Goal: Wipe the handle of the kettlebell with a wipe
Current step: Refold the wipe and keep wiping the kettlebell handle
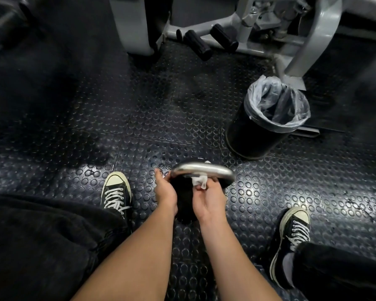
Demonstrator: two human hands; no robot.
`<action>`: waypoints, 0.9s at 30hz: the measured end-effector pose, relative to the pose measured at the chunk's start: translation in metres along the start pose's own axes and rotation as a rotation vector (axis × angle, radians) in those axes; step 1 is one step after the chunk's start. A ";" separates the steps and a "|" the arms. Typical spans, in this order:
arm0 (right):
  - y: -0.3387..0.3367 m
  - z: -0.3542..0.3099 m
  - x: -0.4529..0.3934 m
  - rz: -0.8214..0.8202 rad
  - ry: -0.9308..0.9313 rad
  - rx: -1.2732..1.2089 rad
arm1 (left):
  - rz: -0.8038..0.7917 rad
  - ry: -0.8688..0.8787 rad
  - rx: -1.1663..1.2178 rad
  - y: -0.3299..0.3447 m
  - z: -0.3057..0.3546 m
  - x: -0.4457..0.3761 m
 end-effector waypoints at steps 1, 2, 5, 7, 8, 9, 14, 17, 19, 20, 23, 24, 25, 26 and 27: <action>0.005 0.004 0.002 -0.009 0.028 0.021 | 0.003 -0.001 0.000 -0.002 0.000 -0.001; 0.007 0.007 0.005 -0.019 0.046 0.051 | 0.001 -0.004 0.003 -0.001 0.000 -0.001; 0.003 0.004 0.006 -0.024 0.086 0.146 | -0.002 -0.009 0.000 -0.001 -0.002 -0.002; 0.002 -0.006 0.005 -0.035 0.067 0.137 | 0.000 -0.011 -0.005 -0.001 -0.001 0.000; 0.003 -0.009 0.003 -0.033 0.056 0.111 | 0.004 -0.005 0.000 -0.001 -0.001 0.000; 0.004 -0.009 0.001 -0.026 0.051 0.078 | 0.011 0.000 0.003 -0.002 0.000 0.000; 0.006 0.003 0.004 -0.054 0.098 0.201 | 0.027 -0.011 0.008 -0.003 -0.002 -0.002; 0.001 -0.010 0.007 -0.055 0.073 0.212 | 0.041 -0.014 -0.011 -0.007 -0.008 -0.013; 0.004 -0.013 0.006 -0.076 0.052 0.133 | 0.059 -0.013 -0.015 -0.012 -0.012 -0.021; 0.007 -0.010 0.005 -0.083 0.053 0.105 | 0.060 -0.012 -0.021 -0.011 -0.011 -0.020; 0.011 0.003 0.005 -0.090 0.099 0.141 | 0.047 -0.019 -0.011 -0.007 -0.006 -0.010; 0.008 0.004 0.005 -0.085 0.114 0.160 | 0.040 -0.017 -0.006 -0.006 -0.006 -0.009; 0.005 0.002 0.003 -0.074 0.118 0.181 | 0.037 -0.015 -0.008 -0.006 -0.005 -0.009; -0.001 -0.003 0.000 -0.052 0.109 0.187 | 0.038 -0.016 -0.014 -0.006 -0.006 -0.010; -0.004 -0.009 -0.003 -0.041 0.096 0.170 | 0.043 -0.017 -0.020 -0.007 -0.007 -0.011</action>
Point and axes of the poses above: each hand's wrist, its own x-axis away from the middle knuckle, its own y-axis out of the palm, z = x × y, the point moved 9 cm from there along -x, towards the middle knuckle, and after that the axes turned 3 degrees about y, right-handed, at the moved point
